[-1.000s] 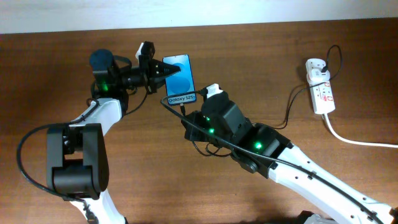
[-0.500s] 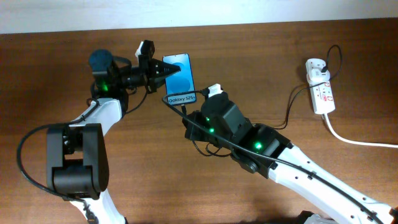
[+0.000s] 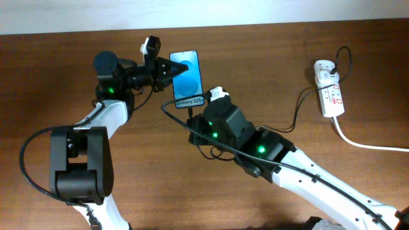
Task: Plug charger to phone and switch on socket
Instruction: 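Push the plug up into the phone's bottom port with the right gripper, then open the right gripper and lower the phone flat with the left gripper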
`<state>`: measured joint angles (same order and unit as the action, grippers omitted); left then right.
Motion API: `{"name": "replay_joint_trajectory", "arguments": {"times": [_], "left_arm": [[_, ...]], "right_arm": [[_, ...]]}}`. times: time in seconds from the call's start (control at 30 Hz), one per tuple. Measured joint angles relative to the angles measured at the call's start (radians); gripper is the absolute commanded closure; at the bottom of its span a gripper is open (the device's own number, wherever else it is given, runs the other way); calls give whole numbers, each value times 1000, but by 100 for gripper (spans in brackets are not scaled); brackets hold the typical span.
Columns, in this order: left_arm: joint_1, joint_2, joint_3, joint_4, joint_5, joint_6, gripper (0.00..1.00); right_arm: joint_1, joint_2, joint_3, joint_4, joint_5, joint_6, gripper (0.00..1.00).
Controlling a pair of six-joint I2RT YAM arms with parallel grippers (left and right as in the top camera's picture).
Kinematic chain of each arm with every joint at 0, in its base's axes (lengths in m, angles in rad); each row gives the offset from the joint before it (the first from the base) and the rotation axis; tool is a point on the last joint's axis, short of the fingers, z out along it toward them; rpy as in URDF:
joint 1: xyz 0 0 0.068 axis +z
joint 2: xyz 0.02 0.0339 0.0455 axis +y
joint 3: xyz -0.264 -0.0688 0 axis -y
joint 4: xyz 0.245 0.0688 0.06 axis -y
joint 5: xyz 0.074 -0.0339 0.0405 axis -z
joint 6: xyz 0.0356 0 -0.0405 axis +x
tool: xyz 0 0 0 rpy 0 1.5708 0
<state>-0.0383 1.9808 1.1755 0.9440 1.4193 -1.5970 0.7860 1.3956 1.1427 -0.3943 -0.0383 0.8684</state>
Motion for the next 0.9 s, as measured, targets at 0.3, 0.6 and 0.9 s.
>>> {"name": "replay_joint_trajectory", "arguments": {"times": [0.3,0.6,0.9], "left_arm": [[-1,0,13,18,-61,-5,100],[-20,5,14,175,-42,-8,100],[-14,7,4,408,89,42,100]], "right_arm": [[-41,12,-18,103,7,-121,96],[-54,19,-27,117,12,-312,56],[-84,-372,60,-374,111,-330,12]]}}
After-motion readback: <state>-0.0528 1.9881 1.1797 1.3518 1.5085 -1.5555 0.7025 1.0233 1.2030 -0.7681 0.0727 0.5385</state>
